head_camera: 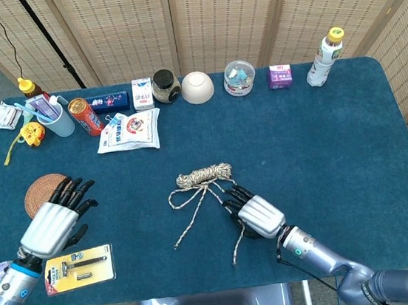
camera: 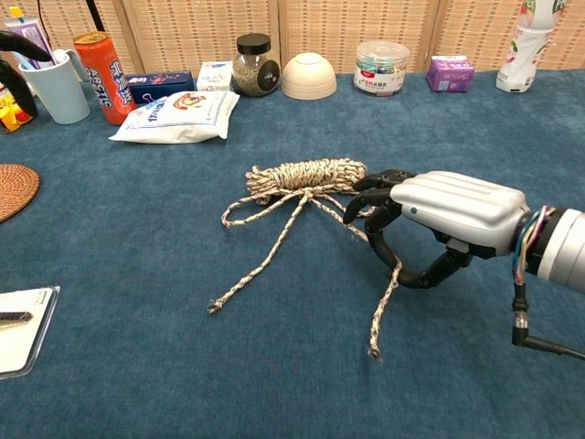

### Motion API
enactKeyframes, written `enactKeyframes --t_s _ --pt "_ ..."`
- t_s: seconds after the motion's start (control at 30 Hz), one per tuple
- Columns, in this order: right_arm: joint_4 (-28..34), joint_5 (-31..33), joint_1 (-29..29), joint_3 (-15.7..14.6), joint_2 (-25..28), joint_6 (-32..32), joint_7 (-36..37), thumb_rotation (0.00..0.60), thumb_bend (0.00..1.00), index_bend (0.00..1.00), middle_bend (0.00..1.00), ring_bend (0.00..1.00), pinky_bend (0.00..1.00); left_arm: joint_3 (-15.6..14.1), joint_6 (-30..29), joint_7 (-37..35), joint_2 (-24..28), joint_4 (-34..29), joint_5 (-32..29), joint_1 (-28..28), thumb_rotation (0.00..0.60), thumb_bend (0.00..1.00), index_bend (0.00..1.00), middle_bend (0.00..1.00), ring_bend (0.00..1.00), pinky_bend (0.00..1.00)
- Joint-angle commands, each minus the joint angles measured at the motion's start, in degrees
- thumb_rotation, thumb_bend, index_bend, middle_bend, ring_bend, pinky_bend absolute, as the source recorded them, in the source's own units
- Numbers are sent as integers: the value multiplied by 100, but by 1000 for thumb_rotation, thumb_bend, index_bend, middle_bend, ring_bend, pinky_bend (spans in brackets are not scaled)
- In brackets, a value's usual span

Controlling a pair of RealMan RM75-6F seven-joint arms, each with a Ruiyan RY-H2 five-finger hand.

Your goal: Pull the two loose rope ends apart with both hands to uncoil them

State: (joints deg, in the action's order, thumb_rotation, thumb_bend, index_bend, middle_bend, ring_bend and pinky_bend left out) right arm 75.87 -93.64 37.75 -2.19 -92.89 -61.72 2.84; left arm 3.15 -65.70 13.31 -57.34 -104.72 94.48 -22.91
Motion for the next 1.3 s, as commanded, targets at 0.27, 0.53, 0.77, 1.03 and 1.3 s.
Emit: enactKeyframes --t_s 0.27,0.53,0.77,1.03,1.3 --pt "101 115 -51 61 18 43 -147 600 398 642 230 18 0 -60 680 214 -346 443 641 -747 600 348 330 13 0 0" --pt "73 178 -98 89 -30 50 -167 600 398 642 231 21 0 -229 937 -158 -907 1153 1341 -1364 600 349 332 0 0 0" --pt "29 203 -118 92 -63 77 -168 600 399 643 232 22 0 -375 1027 -450 -1271 1604 1685 -1743 600 348 341 0 0 0" --pt "-39 248 -137 129 -110 97 -130 600 398 645 234 24 0 -554 1202 -1076 -1875 2180 1821 -2240 600 348 365 0 0 0" --pt "-111 294 -170 150 -123 102 -63 600 399 645 234 24 0 -670 1182 -1456 -2385 2686 1871 -2563 600 348 409 0 0 0"
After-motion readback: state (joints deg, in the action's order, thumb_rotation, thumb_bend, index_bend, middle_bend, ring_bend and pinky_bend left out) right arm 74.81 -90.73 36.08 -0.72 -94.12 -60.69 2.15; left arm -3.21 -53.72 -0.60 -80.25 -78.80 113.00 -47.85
